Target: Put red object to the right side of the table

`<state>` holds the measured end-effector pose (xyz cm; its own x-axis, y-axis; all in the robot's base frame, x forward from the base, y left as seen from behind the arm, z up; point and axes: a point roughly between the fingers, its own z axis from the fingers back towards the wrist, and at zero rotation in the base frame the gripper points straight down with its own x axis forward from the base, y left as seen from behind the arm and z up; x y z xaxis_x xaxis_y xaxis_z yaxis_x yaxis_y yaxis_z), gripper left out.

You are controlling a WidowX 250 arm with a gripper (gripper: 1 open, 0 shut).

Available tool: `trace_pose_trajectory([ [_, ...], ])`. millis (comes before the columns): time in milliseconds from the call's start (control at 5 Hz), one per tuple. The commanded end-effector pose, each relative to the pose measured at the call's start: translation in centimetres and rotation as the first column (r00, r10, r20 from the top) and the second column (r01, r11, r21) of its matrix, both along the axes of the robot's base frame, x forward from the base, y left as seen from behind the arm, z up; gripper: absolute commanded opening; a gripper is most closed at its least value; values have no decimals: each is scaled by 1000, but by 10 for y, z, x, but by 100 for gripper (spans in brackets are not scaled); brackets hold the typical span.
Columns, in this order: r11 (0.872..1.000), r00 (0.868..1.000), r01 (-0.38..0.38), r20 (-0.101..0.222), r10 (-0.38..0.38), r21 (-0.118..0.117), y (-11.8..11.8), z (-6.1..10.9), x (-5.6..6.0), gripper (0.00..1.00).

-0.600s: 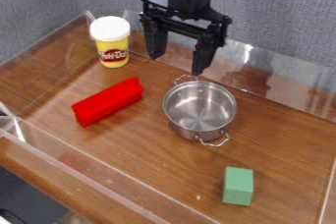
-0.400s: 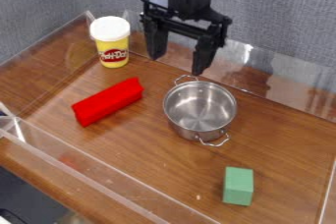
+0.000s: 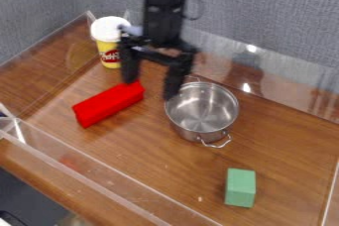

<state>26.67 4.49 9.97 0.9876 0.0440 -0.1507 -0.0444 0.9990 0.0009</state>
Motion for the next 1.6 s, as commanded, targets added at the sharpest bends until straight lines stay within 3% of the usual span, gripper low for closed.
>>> trace_pose_trajectory([
  [0,1000,997,-11,80,10,15,32,15,-13,100],
  [200,1000,996,-17,92,16,12,56,12,-26,100],
  [400,1000,995,29,99,-29,3,69,2,-24,100],
  [1400,999,993,45,111,-44,-9,78,-32,2,100],
])
